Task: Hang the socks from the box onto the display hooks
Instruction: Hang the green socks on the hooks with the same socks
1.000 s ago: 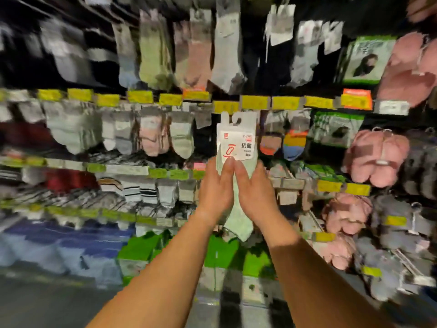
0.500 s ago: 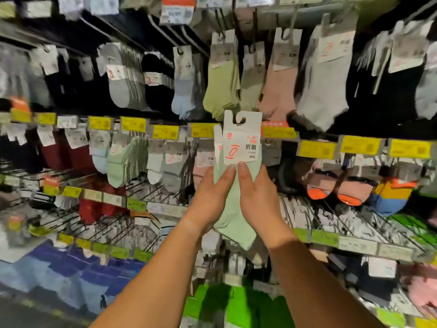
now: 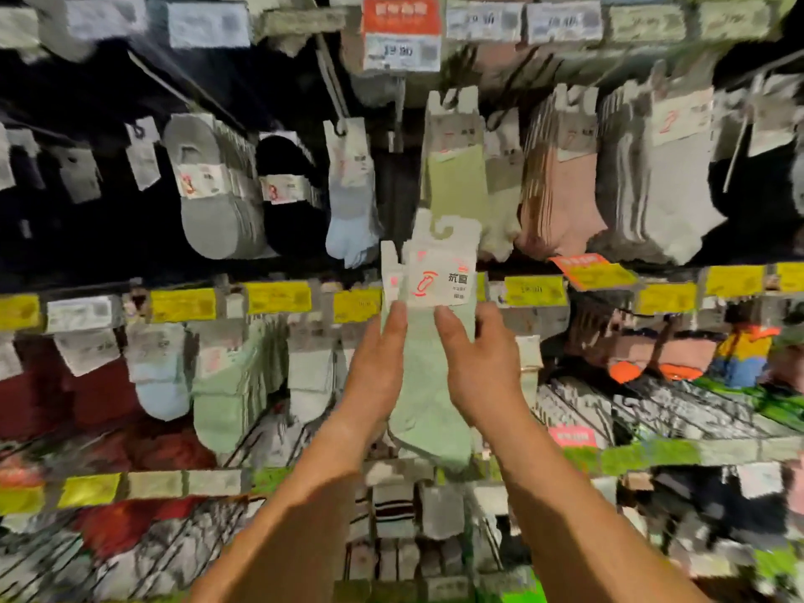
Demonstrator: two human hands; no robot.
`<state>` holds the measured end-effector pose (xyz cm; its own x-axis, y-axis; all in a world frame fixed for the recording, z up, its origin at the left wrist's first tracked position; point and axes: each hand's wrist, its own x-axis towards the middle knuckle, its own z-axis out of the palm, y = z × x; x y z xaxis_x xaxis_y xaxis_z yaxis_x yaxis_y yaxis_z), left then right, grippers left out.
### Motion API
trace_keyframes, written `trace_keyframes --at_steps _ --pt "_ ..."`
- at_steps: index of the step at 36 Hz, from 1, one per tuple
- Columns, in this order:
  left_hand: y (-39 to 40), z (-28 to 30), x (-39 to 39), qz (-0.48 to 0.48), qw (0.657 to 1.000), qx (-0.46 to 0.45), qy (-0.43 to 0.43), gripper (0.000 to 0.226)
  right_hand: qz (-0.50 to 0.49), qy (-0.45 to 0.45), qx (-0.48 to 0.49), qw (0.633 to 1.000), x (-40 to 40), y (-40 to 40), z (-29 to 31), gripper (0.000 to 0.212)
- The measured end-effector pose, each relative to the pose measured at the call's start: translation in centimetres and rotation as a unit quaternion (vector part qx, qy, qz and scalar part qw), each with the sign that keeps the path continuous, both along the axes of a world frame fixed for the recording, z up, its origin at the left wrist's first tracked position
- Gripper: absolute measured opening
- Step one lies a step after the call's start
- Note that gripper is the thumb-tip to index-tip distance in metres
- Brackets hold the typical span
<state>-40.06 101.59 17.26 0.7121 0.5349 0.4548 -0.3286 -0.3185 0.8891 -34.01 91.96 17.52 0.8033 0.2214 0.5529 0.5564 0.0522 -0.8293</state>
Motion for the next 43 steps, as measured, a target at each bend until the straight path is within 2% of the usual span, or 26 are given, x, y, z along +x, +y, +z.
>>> trace_keyframes --at_steps 4,7,11,17,21,24,26,31,38,43 --pt "1.7 0.8 -0.5 -0.045 0.996 -0.077 -0.009 0.029 0.065 0.043 0.055 0.995 0.1 0.8 0.8 0.006" --pt "2.4 0.8 -0.1 -0.037 0.996 -0.083 -0.024 0.029 0.059 0.028 0.053 0.997 0.8 0.9 1.3 0.012" --pt "2.1 1.4 1.1 -0.018 0.996 -0.075 -0.034 0.031 0.108 0.048 0.087 0.989 2.2 0.4 2.9 0.03" --pt "0.0 3.2 3.5 -0.008 0.995 -0.074 -0.062 0.027 0.052 0.011 0.037 0.998 4.4 -0.1 4.9 0.026" --pt "0.3 4.0 4.3 0.014 0.991 -0.108 -0.077 0.018 0.097 0.013 0.026 0.995 7.2 -1.7 8.3 0.03" --pt "0.8 4.9 4.6 0.031 0.992 -0.094 -0.076 0.016 0.123 -0.006 -0.001 0.992 9.4 -2.5 11.6 0.025" --pt "0.9 5.4 4.8 0.038 0.99 -0.105 -0.081 0.016 0.132 -0.009 -0.009 0.991 10.2 -2.2 13.9 0.029" --pt "0.8 6.4 5.1 0.033 0.99 -0.108 -0.089 0.036 0.14 0.0 -0.014 0.99 11.2 -0.7 17.8 0.031" --pt "1.3 6.8 5.7 0.046 0.991 -0.087 -0.087 0.021 0.155 0.005 -0.009 0.988 12.2 -0.2 20.1 0.026" --pt "1.6 6.9 5.7 0.037 0.992 -0.075 -0.093 0.023 0.154 0.009 0.001 0.988 12.5 0.3 21.0 0.027"
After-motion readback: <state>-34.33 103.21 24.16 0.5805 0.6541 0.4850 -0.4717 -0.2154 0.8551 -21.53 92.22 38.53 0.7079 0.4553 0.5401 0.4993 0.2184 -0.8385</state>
